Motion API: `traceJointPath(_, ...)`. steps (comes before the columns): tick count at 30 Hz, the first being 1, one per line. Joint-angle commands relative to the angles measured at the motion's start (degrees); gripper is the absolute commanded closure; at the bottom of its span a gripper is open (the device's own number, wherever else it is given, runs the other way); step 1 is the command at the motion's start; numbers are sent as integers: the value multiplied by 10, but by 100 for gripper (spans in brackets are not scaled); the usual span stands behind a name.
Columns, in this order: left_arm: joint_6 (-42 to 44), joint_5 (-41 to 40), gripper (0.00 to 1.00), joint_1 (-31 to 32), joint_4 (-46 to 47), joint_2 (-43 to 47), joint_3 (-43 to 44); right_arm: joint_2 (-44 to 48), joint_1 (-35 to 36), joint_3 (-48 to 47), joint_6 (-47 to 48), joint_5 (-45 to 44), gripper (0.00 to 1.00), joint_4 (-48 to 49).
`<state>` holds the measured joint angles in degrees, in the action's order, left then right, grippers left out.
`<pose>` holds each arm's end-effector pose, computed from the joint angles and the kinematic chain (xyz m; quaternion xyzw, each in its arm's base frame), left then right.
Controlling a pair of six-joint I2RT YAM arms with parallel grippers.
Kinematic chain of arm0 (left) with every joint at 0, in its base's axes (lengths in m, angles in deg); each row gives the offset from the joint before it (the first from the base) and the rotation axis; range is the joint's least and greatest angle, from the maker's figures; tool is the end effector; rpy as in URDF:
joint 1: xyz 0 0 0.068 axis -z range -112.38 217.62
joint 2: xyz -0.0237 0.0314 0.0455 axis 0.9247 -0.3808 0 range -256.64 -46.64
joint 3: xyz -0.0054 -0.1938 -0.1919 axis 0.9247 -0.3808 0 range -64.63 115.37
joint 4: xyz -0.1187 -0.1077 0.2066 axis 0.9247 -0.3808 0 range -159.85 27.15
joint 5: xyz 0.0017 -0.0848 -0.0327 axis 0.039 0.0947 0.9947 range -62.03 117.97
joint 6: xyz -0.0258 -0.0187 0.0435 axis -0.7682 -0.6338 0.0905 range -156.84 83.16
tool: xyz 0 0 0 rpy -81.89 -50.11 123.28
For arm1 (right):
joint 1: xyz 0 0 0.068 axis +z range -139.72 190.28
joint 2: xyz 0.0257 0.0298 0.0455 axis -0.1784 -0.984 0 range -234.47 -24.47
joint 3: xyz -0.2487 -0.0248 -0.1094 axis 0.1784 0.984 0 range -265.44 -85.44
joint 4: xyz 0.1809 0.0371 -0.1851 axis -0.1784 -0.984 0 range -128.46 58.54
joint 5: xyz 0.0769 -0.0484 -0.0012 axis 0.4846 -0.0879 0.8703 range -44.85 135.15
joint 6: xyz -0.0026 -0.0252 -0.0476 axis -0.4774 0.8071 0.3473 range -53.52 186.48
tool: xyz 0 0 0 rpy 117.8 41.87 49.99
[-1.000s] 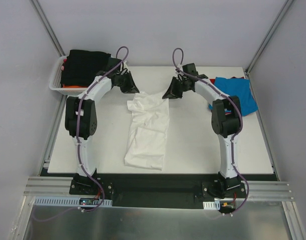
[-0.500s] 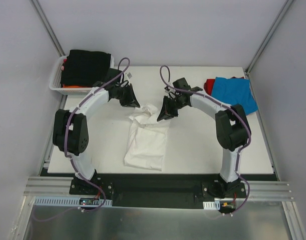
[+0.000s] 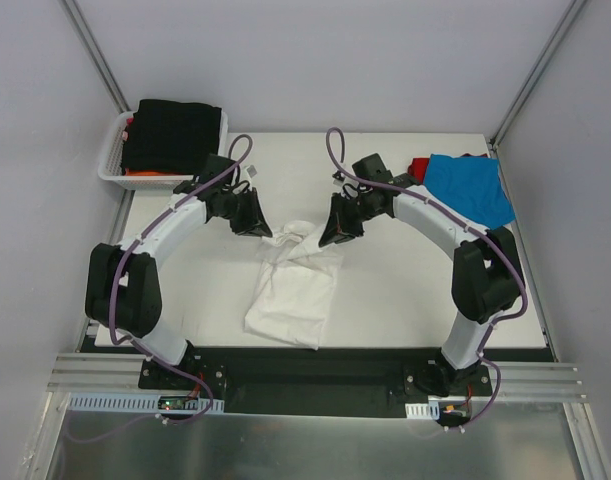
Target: Fold and stack the t-shirts
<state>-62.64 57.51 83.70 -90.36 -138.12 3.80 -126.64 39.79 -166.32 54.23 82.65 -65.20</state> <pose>0.3243 -0.1118 0.2555 0.0086 0.9143 -0.3407 0.2189 0.3237 0.2082 0.2548 -0.2310 0.8785 0.3879 0.1566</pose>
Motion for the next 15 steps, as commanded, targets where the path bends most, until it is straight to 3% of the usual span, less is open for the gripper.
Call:
traceJointPath(1,22,4,100,2,-30,32,23,26,5,-24,15,4,99,-42)
traceJointPath(8,25,-2,100,25,-59,44,51,40,11,-24,19,-3,99,-54)
traceJointPath(15,34,-11,100,46,-69,57,18,54,19,-6,22,-16,99,-59)
